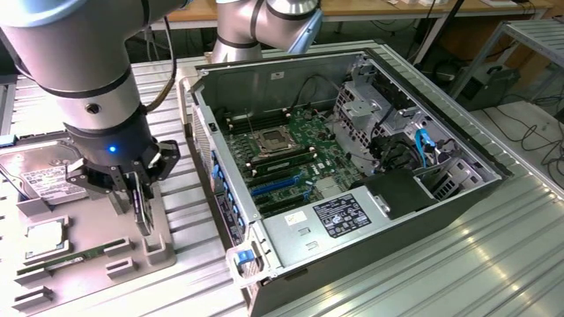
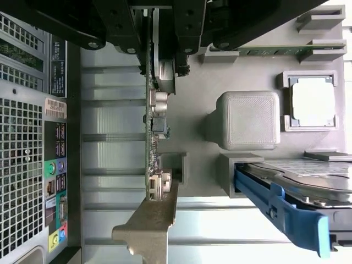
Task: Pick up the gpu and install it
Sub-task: 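Pick up the gpu and move the gpu toward the slot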
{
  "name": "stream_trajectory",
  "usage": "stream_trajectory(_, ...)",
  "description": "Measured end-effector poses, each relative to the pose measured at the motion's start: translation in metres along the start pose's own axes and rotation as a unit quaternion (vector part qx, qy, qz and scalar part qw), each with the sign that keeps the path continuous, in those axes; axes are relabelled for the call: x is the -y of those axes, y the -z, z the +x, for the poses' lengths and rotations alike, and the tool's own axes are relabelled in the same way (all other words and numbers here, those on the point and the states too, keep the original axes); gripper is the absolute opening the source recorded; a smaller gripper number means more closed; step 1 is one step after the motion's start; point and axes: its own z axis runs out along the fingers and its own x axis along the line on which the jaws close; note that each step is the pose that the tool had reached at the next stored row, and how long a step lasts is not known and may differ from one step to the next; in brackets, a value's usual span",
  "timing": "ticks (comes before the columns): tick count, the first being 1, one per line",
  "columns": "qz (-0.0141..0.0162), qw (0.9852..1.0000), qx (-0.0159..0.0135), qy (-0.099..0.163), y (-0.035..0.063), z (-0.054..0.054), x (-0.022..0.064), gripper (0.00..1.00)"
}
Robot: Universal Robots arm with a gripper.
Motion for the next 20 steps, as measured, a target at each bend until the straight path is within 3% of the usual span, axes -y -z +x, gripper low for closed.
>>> stream_trajectory(9,0.0,1.0,0.0,0.0,0.0306,-0.001,-0.0013,0.27)
stream_trajectory(20,0.0,1.0,0.0,0.0,0.0582,-0.002,-0.0025,0.27)
